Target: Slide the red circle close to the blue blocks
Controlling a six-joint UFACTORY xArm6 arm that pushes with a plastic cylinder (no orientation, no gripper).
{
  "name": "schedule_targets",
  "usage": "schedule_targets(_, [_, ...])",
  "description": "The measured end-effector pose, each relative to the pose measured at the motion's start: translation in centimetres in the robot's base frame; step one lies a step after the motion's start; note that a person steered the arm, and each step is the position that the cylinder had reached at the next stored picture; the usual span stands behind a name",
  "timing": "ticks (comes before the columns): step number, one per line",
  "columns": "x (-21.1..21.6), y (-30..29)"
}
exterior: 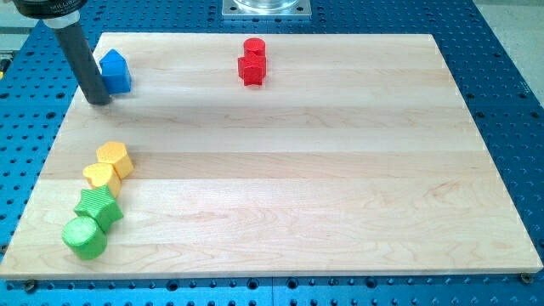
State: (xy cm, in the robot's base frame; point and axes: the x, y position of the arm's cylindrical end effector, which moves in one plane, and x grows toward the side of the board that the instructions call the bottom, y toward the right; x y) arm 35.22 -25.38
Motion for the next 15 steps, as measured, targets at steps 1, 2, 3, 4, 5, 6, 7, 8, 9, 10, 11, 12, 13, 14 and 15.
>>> schedule_targets(1, [1.7, 6.7])
schedule_targets(2, [5.5, 14.4])
schedule_targets(3, [5.3, 23.6])
schedule_targets(4, [-0.5, 31.0])
schedule_targets(5, [-1.3, 30.8])
schedule_targets(6, [-3.2, 26.5])
schedule_targets(7, [-3.3, 23.5])
schedule_targets(8, [-3.7, 20.6])
schedule_targets(9, [-3.7, 20.6])
schedule_targets(10, [-4.1, 23.3])
schedule_targets(11, [-4.4, 31.3])
schedule_targets(12, [-9.5, 32.4])
schedule_targets(13, [-9.5, 22.9])
schedule_targets(14, [-9.5, 15.5])
schedule_targets(15, [-9.5, 15.4])
